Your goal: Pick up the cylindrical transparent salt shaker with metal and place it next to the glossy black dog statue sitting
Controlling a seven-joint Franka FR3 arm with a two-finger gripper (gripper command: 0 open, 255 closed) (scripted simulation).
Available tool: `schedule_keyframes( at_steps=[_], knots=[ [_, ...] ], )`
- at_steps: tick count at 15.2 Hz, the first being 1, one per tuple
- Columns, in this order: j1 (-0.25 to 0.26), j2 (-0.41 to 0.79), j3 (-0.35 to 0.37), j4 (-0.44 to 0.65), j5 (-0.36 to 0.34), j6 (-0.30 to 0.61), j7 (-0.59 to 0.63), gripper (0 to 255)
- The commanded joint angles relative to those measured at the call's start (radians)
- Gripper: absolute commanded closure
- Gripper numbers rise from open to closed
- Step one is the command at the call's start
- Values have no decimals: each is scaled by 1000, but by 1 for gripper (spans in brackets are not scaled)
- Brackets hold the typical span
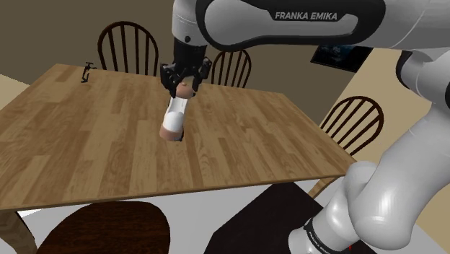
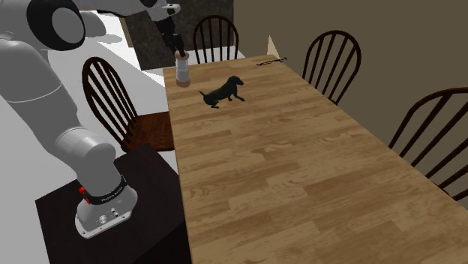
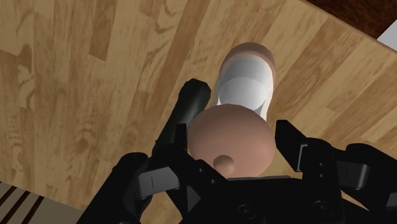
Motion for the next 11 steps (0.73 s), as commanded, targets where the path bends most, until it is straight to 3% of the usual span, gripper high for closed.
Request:
schedule_keyframes(
  at_steps=[1,11],
  knots=[
    [0,1,0,-27,-3,28,8,255],
    [-2,17,-2,-141,-21,154,42,255]
  ],
)
